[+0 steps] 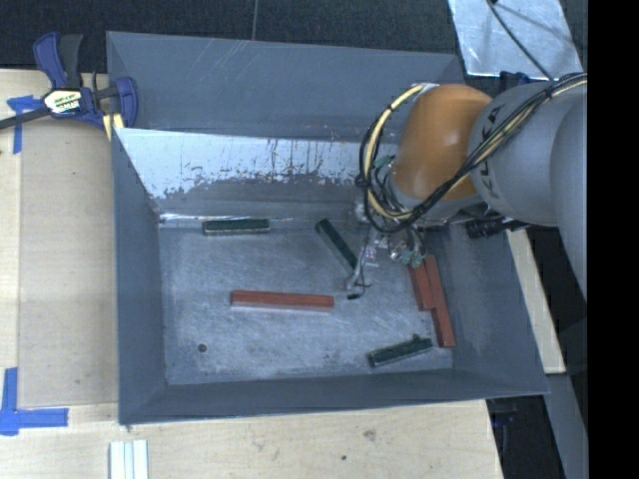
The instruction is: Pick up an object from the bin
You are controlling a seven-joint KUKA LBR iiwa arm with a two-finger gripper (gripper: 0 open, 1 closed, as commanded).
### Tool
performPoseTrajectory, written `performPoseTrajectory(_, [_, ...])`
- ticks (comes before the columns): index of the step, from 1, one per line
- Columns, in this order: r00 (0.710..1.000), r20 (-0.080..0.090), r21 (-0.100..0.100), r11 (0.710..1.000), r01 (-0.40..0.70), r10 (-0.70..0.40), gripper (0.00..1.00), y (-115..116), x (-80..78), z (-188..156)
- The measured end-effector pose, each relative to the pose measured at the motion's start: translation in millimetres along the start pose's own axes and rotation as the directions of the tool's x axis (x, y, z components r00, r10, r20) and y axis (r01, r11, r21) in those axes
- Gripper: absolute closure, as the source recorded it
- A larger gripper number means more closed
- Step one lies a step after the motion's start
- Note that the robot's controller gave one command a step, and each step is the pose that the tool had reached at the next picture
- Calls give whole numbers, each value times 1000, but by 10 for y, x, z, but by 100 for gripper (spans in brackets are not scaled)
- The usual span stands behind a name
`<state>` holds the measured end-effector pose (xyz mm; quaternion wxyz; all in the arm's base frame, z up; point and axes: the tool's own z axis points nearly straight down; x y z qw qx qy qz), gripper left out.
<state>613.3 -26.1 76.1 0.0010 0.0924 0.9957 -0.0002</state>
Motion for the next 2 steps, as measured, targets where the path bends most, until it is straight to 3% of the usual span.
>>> performPoseTrajectory(1, [1000, 1, 0, 1000, 0, 0, 100, 1, -3, -3])
performPoseTrajectory(2, [1000, 10, -3, 1000, -2, 2, 100, 131, 187, -1827])
